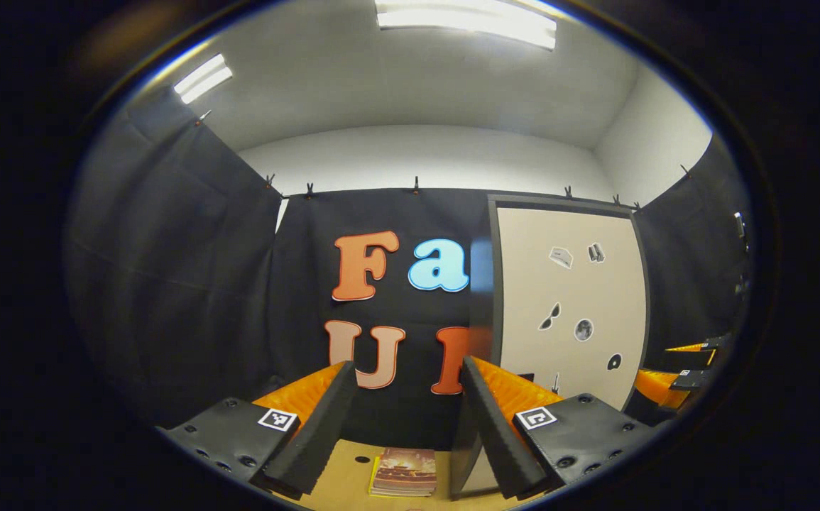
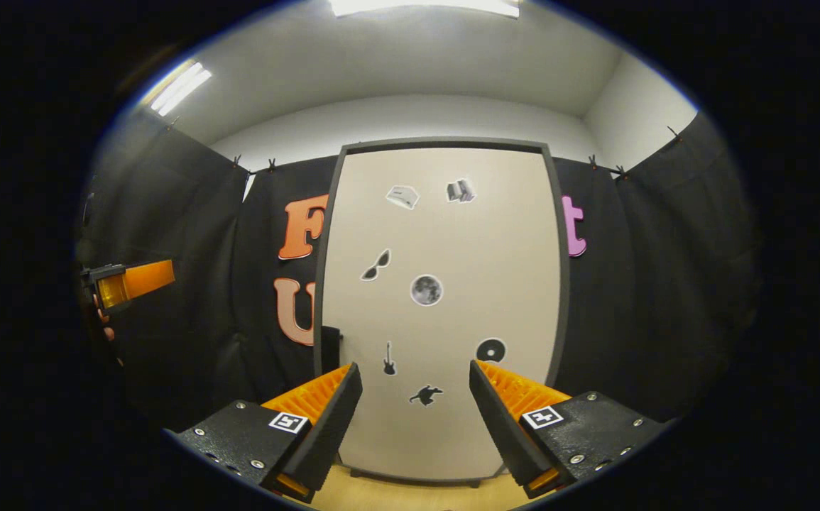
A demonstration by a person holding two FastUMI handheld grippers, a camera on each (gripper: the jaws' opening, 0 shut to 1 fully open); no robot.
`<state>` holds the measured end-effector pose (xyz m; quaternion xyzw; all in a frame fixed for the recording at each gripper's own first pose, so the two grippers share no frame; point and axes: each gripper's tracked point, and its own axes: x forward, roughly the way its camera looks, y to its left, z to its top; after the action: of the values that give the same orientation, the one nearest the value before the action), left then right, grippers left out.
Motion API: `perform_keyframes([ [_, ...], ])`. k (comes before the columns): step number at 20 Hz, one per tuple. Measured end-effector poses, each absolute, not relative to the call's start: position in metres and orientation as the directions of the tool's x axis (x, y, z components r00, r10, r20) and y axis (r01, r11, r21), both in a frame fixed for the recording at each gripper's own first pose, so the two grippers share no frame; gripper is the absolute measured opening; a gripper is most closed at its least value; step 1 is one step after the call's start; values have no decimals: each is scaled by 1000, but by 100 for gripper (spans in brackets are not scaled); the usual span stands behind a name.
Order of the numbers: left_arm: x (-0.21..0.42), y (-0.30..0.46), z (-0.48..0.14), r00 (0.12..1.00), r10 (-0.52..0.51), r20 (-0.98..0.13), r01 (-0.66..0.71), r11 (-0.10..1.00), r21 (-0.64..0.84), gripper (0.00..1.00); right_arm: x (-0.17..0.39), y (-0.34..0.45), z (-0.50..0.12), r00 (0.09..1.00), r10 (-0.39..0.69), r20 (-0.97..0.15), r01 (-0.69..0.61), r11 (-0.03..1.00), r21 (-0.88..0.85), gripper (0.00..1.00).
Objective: Open the cabinet door with the right hand, grasp the bottle in the cabinet with the left hand and place it on the coaster, then close the cabinet door with the right hand.
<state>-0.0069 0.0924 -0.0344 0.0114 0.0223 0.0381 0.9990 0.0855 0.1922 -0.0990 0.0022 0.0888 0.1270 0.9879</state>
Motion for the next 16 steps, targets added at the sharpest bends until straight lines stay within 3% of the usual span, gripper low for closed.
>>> perform_keyframes([
  [6, -31, 167, -33, 984, 178, -27, -176, 982, 70, 93, 138, 287, -149, 899, 341, -276, -320, 940, 121, 93],
  [11, -28, 194, -38, 982, 184, -34, -181, 981, 73, 93, 183, 325, -213, 860, 308, -408, -292, 951, 103, 84],
  [13, -22, 194, -44, 986, 164, -41, -161, 984, 75, 93, 194, 331, -227, 853, 295, -431, -265, 955, 131, 78],
  [16, -12, 185, -56, 990, 121, -66, -116, 991, 73, 93, 206, 330, -232, 867, 261, -426, -225, 965, 134, 59],
])
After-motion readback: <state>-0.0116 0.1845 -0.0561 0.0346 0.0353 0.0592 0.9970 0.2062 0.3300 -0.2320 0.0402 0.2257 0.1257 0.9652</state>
